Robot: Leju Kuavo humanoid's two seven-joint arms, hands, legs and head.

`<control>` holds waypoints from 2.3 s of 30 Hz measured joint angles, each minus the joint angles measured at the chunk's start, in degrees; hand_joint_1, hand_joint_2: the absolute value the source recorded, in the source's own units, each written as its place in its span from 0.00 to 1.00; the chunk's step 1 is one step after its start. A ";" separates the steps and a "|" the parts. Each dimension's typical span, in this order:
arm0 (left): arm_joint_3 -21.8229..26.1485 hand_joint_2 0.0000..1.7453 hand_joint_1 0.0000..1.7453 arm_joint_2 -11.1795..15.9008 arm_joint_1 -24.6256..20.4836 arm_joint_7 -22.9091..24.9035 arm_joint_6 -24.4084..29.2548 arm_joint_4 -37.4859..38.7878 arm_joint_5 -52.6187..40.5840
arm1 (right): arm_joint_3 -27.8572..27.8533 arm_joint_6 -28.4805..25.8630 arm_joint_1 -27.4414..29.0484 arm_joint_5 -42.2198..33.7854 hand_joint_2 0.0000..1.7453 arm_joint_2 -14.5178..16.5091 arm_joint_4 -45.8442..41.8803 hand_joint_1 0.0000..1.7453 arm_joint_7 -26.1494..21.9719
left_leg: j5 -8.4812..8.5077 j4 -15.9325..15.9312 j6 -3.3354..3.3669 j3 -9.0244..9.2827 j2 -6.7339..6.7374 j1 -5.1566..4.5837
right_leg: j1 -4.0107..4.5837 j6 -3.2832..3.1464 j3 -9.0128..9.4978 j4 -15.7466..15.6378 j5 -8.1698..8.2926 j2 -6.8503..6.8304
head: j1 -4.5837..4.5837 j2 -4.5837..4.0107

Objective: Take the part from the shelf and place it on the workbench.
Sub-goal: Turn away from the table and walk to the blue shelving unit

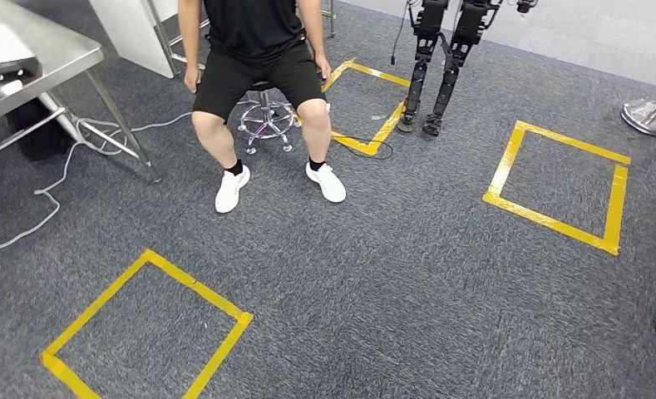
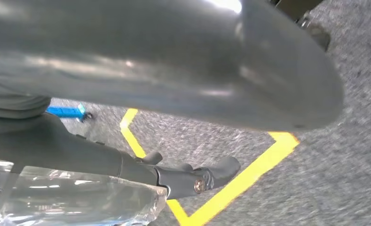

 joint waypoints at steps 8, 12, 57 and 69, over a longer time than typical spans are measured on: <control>-0.01 0.00 0.00 0.06 0.55 0.04 0.00 0.01 -0.01 | 0.00 0.00 -0.03 0.02 0.00 0.09 0.00 0.00 0.02 | 2.16 1.97 0.92 -2.14 -6.15 0.16 | 0.86 -0.59 0.18 0.31 0.11 6.17 | -0.13 0.01; -0.01 0.00 0.00 0.09 0.45 0.13 0.04 0.02 0.01 | 0.00 0.00 -0.05 0.11 0.00 0.22 0.01 0.00 0.04 | 3.58 -2.68 1.68 -0.40 -7.00 -0.34 | 0.82 0.74 -0.98 0.28 0.63 8.69 | -0.07 0.01; 0.31 0.00 0.00 0.01 0.46 0.87 0.70 0.03 -0.02 | 0.09 0.79 -0.80 1.45 0.00 0.31 0.06 0.00 0.87 | 3.54 -3.31 1.74 0.42 4.05 -1.40 | 1.23 0.90 -0.44 0.62 -0.74 -3.98 | 0.66 -0.01; 0.90 0.00 0.00 -0.14 0.61 0.93 0.98 0.08 0.03 | 0.09 0.76 -0.73 1.53 0.00 0.50 0.07 0.00 1.05 | 2.99 1.91 1.17 -2.68 -6.07 -0.41 | 1.45 -1.54 0.27 0.27 0.05 5.73 | 0.14 -0.01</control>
